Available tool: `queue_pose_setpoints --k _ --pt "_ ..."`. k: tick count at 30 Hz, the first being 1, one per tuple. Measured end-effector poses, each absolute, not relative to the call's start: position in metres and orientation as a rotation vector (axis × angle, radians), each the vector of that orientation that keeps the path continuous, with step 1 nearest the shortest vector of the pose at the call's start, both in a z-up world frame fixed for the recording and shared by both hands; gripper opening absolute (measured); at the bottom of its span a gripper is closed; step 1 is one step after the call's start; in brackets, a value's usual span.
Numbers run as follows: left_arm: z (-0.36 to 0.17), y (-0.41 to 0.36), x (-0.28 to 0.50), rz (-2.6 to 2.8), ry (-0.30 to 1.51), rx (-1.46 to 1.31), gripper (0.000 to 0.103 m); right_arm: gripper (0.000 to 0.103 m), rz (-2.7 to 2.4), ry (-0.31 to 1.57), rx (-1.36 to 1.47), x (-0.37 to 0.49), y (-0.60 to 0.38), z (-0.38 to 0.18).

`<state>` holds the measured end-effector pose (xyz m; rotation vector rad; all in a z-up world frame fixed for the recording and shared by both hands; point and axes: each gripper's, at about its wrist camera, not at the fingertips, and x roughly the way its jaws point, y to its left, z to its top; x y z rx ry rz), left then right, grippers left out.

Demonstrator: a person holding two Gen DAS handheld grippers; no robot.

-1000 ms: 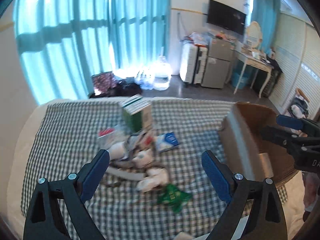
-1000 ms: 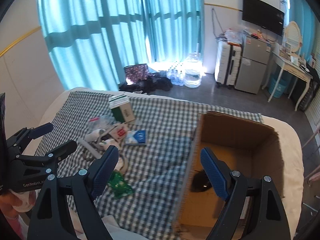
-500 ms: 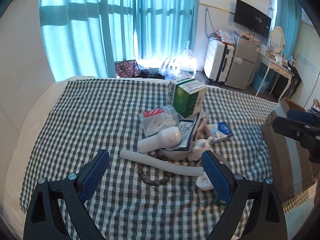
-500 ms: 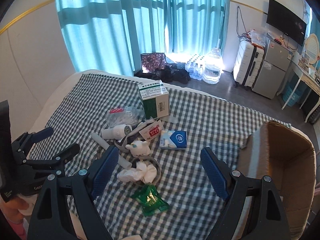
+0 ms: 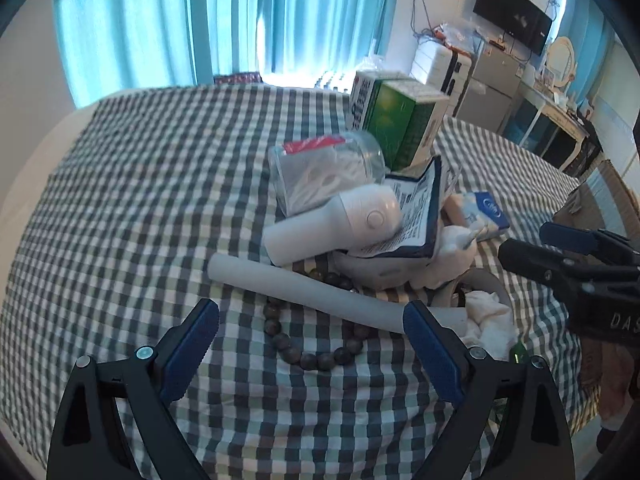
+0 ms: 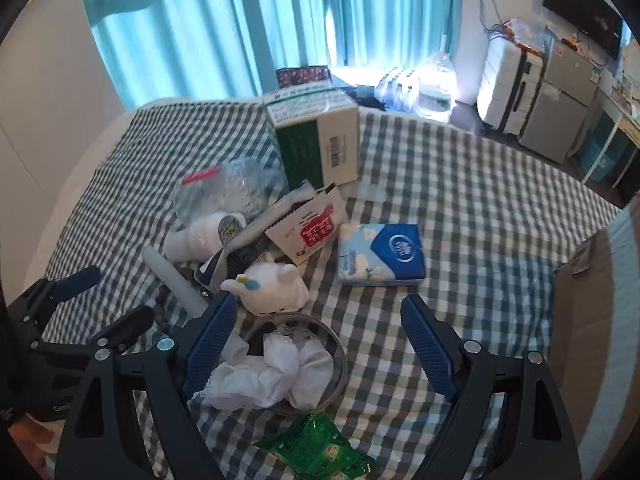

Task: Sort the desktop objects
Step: 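Close the right tool on the white plush toy and lift it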

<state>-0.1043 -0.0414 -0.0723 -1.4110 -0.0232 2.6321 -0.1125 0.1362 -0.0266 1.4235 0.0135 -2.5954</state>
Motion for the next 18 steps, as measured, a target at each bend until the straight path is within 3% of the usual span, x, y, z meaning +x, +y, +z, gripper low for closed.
queue_pose_setpoints --k 9,12,18 --pt "-0.107 -0.048 -0.117 2.584 -0.106 -1.545 0.096 0.084 -2.527 0.087 1.437 -0.129 0.116 -0.053" --pt "-0.107 -0.046 -0.115 2.593 -0.077 -1.549 0.096 0.084 -2.522 0.188 1.435 -0.136 0.107 -0.061" --pt "-0.105 -0.041 -0.111 2.601 -0.061 -1.546 0.096 0.06 -2.45 0.17 1.468 -0.145 0.103 -0.073"
